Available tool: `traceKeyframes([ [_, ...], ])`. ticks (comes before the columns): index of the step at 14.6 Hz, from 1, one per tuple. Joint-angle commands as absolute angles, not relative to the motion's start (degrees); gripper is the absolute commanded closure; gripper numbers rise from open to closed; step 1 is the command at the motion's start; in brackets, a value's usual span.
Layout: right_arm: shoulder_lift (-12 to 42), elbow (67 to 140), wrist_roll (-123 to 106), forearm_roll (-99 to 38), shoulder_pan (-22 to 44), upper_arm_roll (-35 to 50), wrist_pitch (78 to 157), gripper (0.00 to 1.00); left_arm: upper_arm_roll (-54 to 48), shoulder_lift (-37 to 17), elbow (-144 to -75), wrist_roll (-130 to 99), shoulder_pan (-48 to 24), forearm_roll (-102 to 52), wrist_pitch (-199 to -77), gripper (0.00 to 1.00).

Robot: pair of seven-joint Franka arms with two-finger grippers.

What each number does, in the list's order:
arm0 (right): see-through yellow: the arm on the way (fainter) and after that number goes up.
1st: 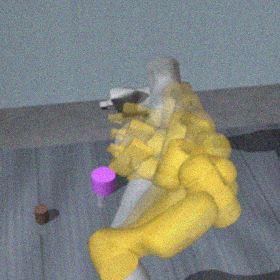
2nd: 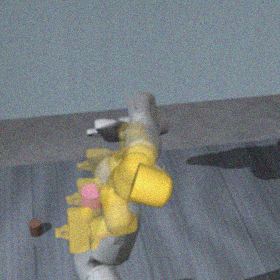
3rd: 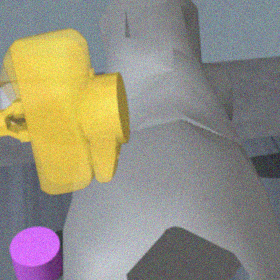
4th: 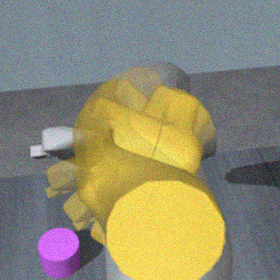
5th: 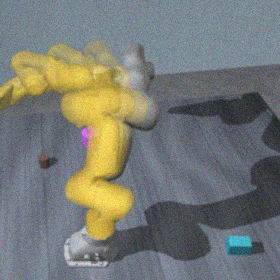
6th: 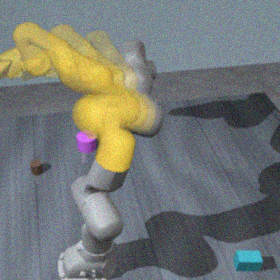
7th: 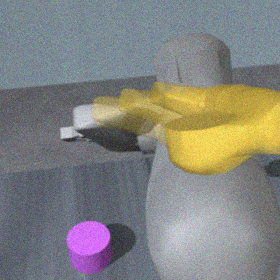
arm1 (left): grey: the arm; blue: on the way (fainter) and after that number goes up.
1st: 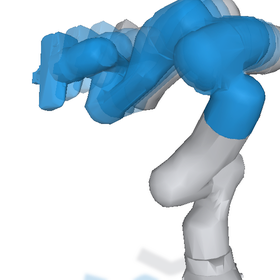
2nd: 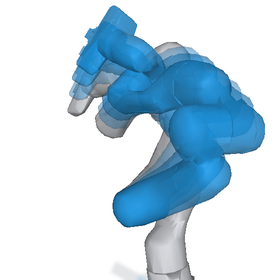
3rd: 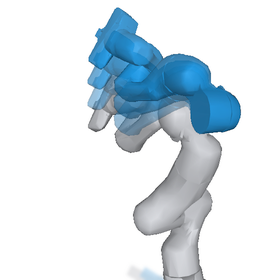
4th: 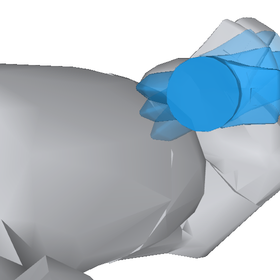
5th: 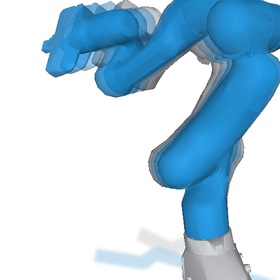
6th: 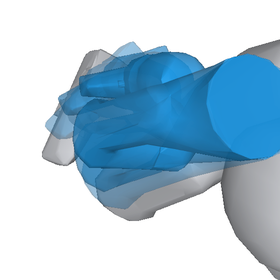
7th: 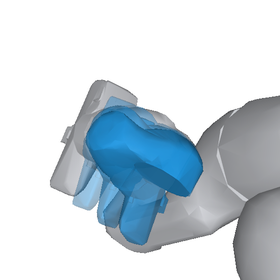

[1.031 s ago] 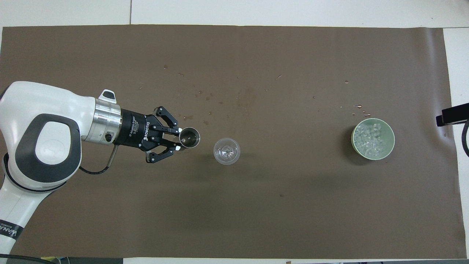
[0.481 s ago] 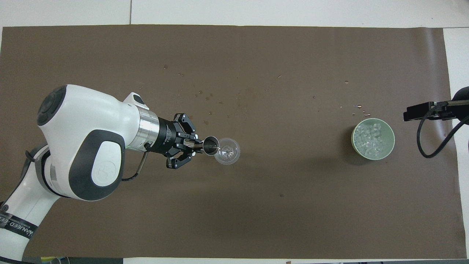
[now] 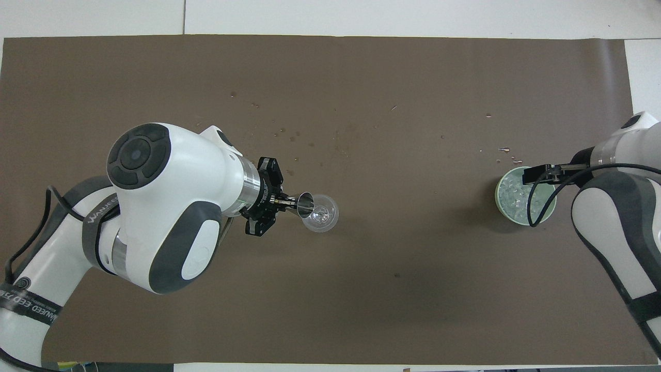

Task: Pour wine and add ice with both arms
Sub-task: 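Tilt the metal cup over the clear cup while the right gripper reaches the bowl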

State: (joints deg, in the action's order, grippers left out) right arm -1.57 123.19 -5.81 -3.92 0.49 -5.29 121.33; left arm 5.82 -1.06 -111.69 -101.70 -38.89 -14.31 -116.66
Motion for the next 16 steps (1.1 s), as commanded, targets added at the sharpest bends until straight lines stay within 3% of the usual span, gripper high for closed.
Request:
traceKeyframes([
  [1, -2.5, 128.0, -7.6, -5.3, 2.1, -5.2, 126.7, 0.0, 6.5, -1.8, -110.0, -106.5, -41.5, -7.1, -116.9, 1.0],
  [9, 0.3, 132.4, -18.1, -5.3, -1.1, -5.2, 134.6, 0.16, 6.5, -1.7, -109.2, -110.4, -47.0, 8.9, -114.8, 1.0],
  [14, 1.8, 132.6, -18.5, -5.3, -0.5, -5.2, 134.8, 0.33, 6.5, -1.4, -108.5, -112.9, -51.0, 16.2, -114.1, 1.0],
  [16, 1.8, 132.6, -18.6, -5.3, -0.4, -5.2, 134.6, 0.34, 6.4, -1.2, -108.5, -114.2, -52.3, 19.1, -113.9, 1.0],
])
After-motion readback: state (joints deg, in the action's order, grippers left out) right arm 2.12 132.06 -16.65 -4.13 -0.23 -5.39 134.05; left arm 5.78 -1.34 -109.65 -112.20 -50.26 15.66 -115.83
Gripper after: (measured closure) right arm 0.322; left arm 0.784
